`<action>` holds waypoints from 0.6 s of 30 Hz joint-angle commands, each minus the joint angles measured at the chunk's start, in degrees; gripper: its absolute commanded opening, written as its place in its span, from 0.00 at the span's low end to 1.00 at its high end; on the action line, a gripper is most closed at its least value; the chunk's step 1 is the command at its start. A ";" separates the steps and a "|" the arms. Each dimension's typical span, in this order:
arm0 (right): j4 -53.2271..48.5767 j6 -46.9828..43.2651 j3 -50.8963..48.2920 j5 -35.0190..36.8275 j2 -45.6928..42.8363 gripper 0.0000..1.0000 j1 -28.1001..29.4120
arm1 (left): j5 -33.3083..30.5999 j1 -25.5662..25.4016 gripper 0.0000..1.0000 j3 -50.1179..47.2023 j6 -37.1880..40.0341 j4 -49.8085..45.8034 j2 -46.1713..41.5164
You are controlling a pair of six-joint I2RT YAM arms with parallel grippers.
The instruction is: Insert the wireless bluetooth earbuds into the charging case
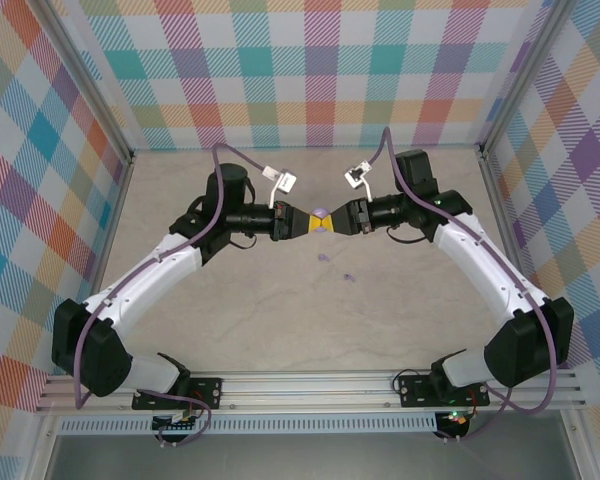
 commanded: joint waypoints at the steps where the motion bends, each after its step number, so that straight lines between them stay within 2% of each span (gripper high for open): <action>1: -0.74 -2.51 1.77 3.54 -2.96 0.53 0.13 | -1.66 -1.19 0.22 1.96 5.48 -2.40 1.09; 9: -2.50 -5.26 1.60 1.60 -4.62 0.53 0.14 | -1.08 -1.19 0.18 -1.93 14.19 6.62 -0.26; 18: -3.33 -7.21 1.44 0.73 -4.00 0.52 0.15 | 5.25 -1.19 0.19 -1.14 13.68 9.25 1.65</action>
